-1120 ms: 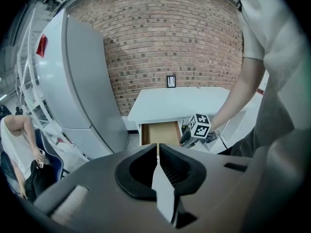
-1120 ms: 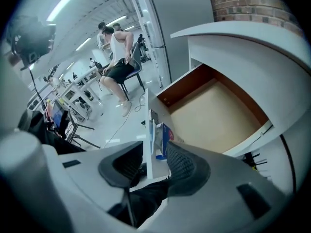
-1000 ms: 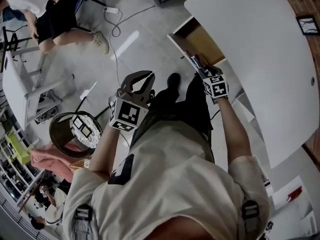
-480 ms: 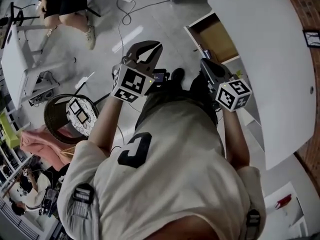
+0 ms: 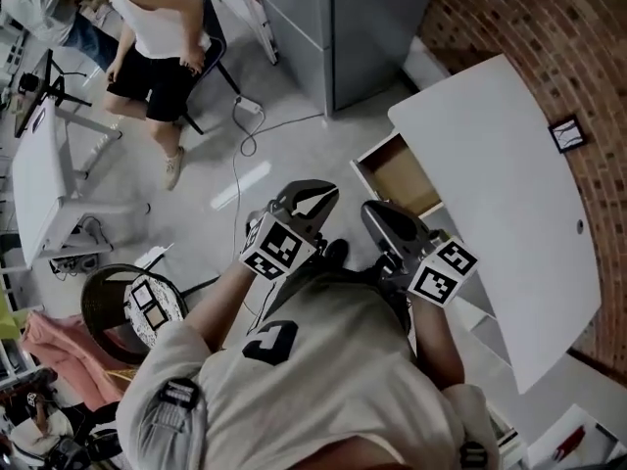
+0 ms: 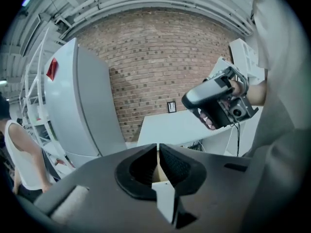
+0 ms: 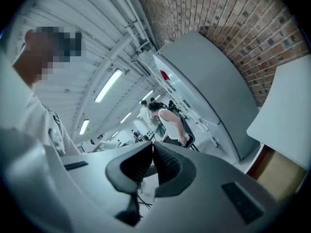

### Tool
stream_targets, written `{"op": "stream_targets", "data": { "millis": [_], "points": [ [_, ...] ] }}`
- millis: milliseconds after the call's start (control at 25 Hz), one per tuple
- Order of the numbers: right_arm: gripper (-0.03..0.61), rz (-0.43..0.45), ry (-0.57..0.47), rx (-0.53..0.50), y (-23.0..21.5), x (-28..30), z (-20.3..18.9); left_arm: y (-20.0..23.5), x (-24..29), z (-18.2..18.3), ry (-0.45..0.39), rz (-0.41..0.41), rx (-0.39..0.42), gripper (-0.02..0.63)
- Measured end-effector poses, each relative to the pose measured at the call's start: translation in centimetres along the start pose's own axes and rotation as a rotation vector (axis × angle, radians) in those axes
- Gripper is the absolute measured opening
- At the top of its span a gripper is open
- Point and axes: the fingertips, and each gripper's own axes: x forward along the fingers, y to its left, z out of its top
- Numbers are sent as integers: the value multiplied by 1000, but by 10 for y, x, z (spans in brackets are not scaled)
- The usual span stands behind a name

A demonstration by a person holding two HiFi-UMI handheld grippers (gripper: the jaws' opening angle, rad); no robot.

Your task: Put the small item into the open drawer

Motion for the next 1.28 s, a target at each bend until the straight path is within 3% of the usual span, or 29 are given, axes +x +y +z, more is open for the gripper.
{"op": "stream_targets", "data": {
  "millis": [160,400,600,760,920,1080,1280],
  "points": [
    [9,42,-46,-5,22,-14,32,0,-9,45,-92,5,-17,17],
    [9,35,-31,-41,42,-48,38,-25,-18,85,-164,-23,-57,17],
    [9,57,-31,-39,52,-94,34,-66,-13,98,-128,2,-1,17],
    [9,55,-18,-23,64,-145,11,-114,-17,93,-104,14,-5,17],
    [9,146,-41,-53,69,-169,15,-116,-17,102,-107,100,33,17],
    [9,94,-42,-34,65,-200,3,-128,-20,109,-120,115,29,17],
    [9,33,-39,-6,66,-247,-20,-174,-15,106,-108,99,30,17]
  ]
}}
